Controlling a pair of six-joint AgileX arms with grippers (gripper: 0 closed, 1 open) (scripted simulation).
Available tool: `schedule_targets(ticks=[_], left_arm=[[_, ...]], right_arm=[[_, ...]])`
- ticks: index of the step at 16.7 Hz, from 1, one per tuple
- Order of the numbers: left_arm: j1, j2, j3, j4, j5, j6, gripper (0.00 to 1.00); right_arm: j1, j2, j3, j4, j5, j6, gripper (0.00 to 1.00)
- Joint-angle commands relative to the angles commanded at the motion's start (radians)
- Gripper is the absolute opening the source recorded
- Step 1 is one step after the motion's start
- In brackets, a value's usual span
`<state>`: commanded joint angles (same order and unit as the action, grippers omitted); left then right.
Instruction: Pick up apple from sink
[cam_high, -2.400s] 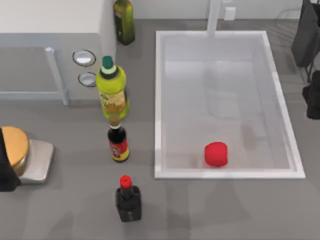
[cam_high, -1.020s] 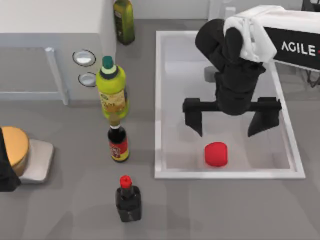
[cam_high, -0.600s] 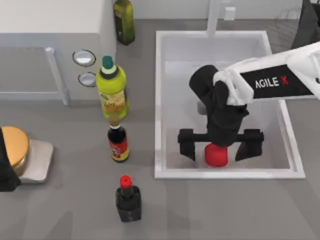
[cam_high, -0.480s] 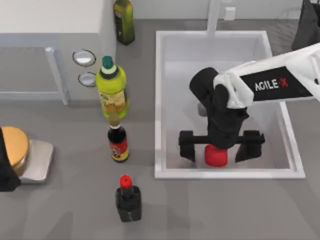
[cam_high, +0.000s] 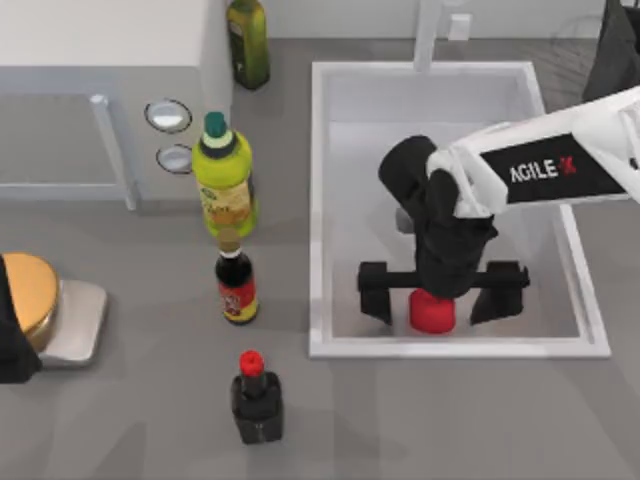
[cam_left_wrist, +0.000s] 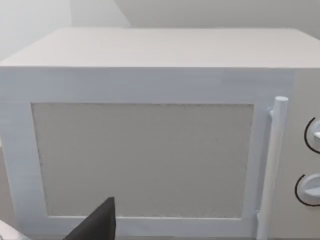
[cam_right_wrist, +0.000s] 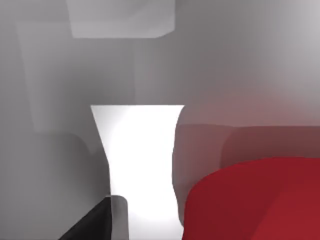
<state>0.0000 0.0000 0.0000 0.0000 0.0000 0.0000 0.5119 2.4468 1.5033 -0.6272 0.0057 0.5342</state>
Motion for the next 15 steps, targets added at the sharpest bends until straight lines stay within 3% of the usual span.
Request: schedule_targets(ticks=[10,15], left_arm=[[0.0,0.0,0.0,0.0,0.0,0.0,1.0],[0.0,0.0,0.0,0.0,0.0,0.0,1.0]], right_arm=[[0.0,0.0,0.0,0.0,0.0,0.0,0.02],[0.0,0.0,0.0,0.0,0.0,0.0,0.0]])
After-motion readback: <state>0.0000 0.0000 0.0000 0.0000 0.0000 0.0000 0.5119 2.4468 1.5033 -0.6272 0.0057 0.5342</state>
